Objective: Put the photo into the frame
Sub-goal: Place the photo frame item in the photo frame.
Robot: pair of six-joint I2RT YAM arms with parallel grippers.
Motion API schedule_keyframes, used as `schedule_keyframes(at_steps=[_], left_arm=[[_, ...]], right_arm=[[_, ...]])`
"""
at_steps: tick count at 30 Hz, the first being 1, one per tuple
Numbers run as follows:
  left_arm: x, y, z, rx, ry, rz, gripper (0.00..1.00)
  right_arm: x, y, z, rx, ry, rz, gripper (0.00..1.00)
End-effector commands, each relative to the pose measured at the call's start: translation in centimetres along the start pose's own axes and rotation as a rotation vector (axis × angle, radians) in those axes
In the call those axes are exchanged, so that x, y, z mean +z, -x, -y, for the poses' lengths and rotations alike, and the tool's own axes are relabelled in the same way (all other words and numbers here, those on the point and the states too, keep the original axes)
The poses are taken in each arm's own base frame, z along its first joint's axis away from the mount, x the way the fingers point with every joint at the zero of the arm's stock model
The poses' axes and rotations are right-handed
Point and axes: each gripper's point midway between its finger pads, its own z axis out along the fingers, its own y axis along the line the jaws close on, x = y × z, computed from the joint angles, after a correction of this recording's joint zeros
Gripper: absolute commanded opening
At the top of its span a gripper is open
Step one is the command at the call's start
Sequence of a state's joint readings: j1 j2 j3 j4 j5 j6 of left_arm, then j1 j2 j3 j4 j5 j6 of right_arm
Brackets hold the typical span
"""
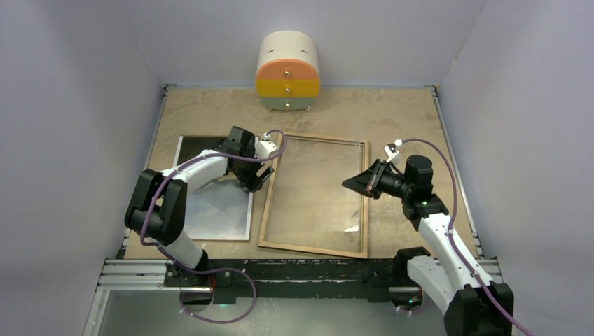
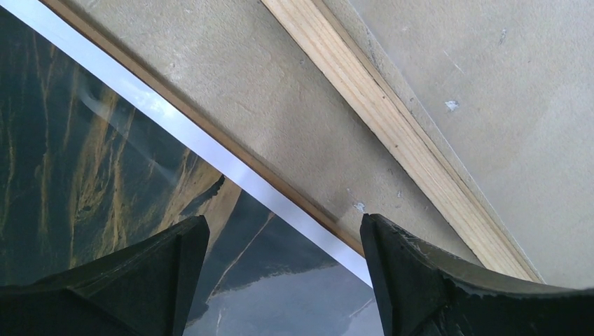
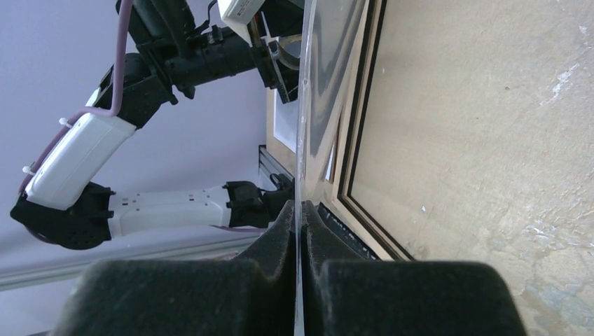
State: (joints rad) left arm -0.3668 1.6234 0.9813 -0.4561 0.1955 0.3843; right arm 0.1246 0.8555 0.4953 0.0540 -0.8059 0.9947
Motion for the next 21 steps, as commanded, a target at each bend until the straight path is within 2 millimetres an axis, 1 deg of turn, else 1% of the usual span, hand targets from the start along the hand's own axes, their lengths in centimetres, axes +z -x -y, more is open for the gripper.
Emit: schedule_keyframes(at_steps=[1, 7, 12, 21], left_arm=[[-0.3, 0.8, -0.4, 0.009, 0.019, 0.031, 0.85], [-0.4, 0.8, -0.5, 0.011, 0.027, 0.023, 0.85], [-0.5, 0.8, -0.7, 0.015, 0.032, 0.021, 0.85], [-0.1, 0.6, -0.6, 0.017, 0.03, 0.006, 0.86]], right_arm=[[-0.4, -0.5, -2.0, -0.064, 0.077, -0.036, 0.0], [-0.3, -1.2, -0.9, -0.049, 0.061, -0.063, 0.0], [-0.3, -1.6, -0.5, -0.048, 0.059, -0.071, 0.0], [0.0, -1.1, -0.4, -0.104, 0.067, -0.069, 0.0]])
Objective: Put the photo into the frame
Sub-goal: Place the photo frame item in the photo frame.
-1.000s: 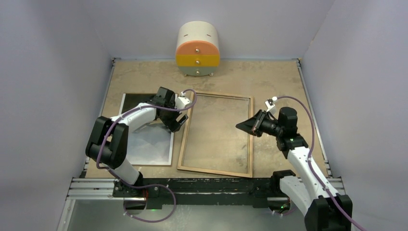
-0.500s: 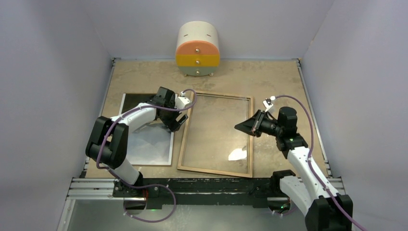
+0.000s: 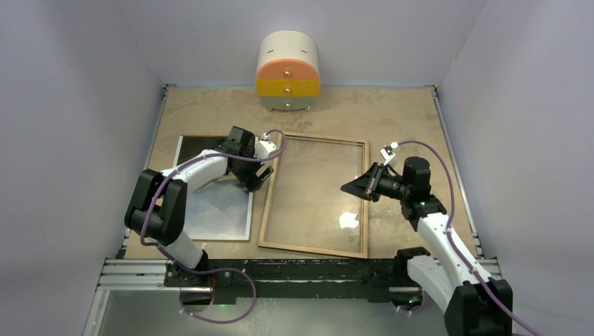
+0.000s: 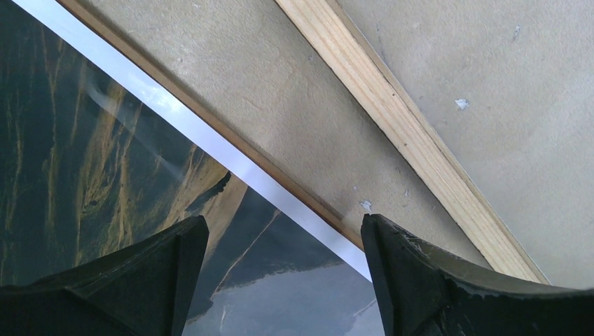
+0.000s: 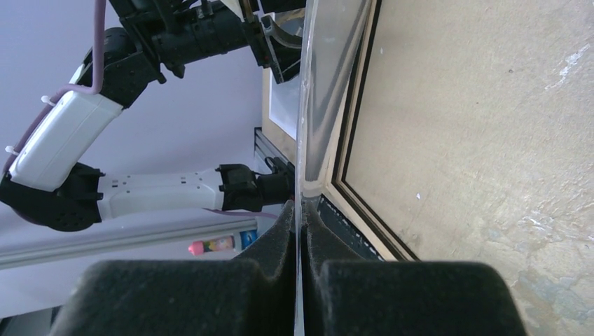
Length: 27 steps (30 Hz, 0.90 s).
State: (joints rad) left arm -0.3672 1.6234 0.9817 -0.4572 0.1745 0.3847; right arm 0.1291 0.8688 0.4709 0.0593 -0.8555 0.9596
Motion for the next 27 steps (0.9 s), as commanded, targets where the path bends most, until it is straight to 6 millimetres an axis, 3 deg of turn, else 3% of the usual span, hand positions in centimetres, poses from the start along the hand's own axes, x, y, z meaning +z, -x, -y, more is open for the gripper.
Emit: schedule_keyframes(at_steps=[1, 9, 21, 27], left_arm=[[0.0, 0.6, -0.3, 0.018, 0.012, 0.014, 0.86], [0.7, 0.3, 0.2, 0.027, 0.004, 0.001, 0.86], [0.4, 0.6, 0.1, 0.032, 0.015, 0.001, 0.86], [0.1, 1.1, 0.0, 0.027, 0.021, 0.014, 0.86]], right_arm=[[-0.1, 0.2, -1.3, -0.112, 0.057, -0.009, 0.0], [-0.8, 1.0, -2.3, -0.271, 0.052, 0.044, 0.0], [-1.3, 0.7, -4.1, -0.336, 0.124, 0.038, 0.0], [-0.8, 1.1, -3.1, -0.306, 0.092, 0.049, 0.0]])
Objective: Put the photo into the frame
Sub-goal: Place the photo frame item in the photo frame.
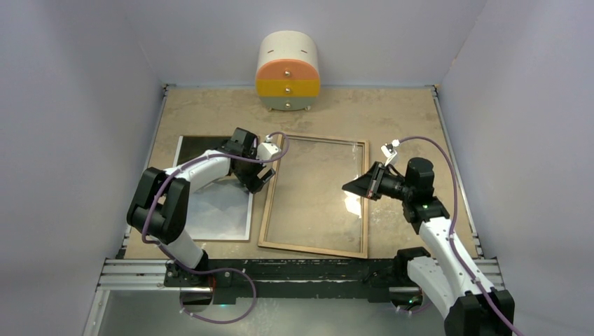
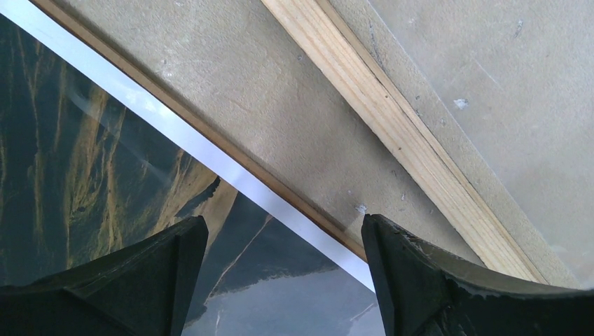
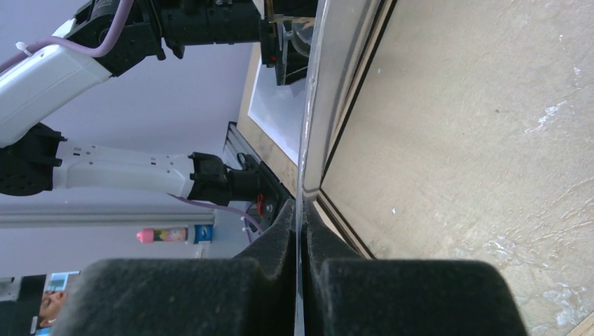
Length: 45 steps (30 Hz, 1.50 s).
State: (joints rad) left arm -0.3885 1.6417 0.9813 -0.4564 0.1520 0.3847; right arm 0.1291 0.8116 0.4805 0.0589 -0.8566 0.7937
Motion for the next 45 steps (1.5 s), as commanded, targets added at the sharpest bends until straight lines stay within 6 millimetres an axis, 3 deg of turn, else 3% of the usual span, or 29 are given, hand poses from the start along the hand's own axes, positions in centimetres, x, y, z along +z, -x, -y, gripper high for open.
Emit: schedule_keyframes(at_steps=[1, 13, 25, 45], left_arm=[[-0.5, 1.4, -0.5, 0.012, 0.019, 0.039, 0.86], [0.3, 0.1, 0.2, 0.016, -0.003, 0.02, 0.86], [0.4, 0.1, 0.4, 0.017, -0.004, 0.026, 0.86], [0.9, -0.4, 1.2, 0.053, 0.003, 0.019, 0.87]], right_arm=[[0.0, 1.4, -1.9, -0.076, 0.052, 0.029, 0.0], [0.4, 1.4, -0.7, -0.027, 0.036, 0.052, 0.0], [0.8, 0.6, 0.6, 0.023, 0.031, 0.041, 0.0], [1.1, 0.3, 1.0, 0.065, 0.018, 0.056, 0.0]])
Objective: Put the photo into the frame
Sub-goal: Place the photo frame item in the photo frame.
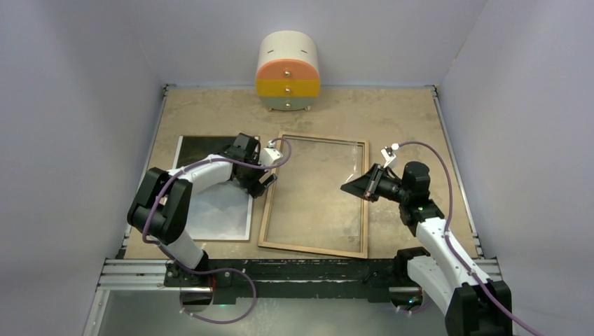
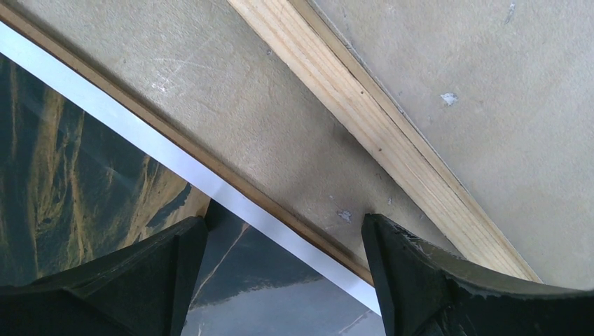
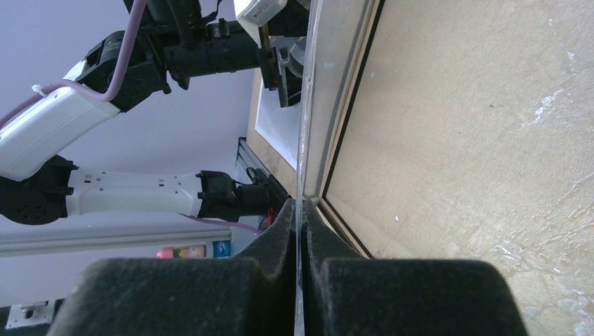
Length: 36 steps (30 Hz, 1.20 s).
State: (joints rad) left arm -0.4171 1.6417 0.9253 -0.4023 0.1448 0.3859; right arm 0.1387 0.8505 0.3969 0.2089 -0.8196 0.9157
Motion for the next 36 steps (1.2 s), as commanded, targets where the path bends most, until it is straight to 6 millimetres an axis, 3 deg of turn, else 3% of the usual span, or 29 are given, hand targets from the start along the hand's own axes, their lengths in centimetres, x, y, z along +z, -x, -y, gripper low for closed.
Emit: schedule_keyframes(at_steps=[1, 15, 28, 36], left_arm=[[-0.1, 0.4, 0.1, 0.028, 0.011, 0.023, 0.87], [-0.1, 0.3, 0.8, 0.046, 0.005, 0.024, 0.87], [-0.1, 0.1, 2.0, 0.061, -0.043, 0.033, 0.87], [-0.2, 0.0, 2.1, 0.062, -0.046, 0.035, 0.87]], right_arm=[[0.1, 0.4, -0.7, -0.031, 0.026, 0.024, 0.0], [0.6, -0.1, -0.3, 0.0, 0.006, 0.037, 0.0], [0.7, -0.7, 2.1, 0.114, -0.067, 0.083, 0.0], [0.8, -0.9, 2.4, 0.132, -0.07, 0.081, 0.0]])
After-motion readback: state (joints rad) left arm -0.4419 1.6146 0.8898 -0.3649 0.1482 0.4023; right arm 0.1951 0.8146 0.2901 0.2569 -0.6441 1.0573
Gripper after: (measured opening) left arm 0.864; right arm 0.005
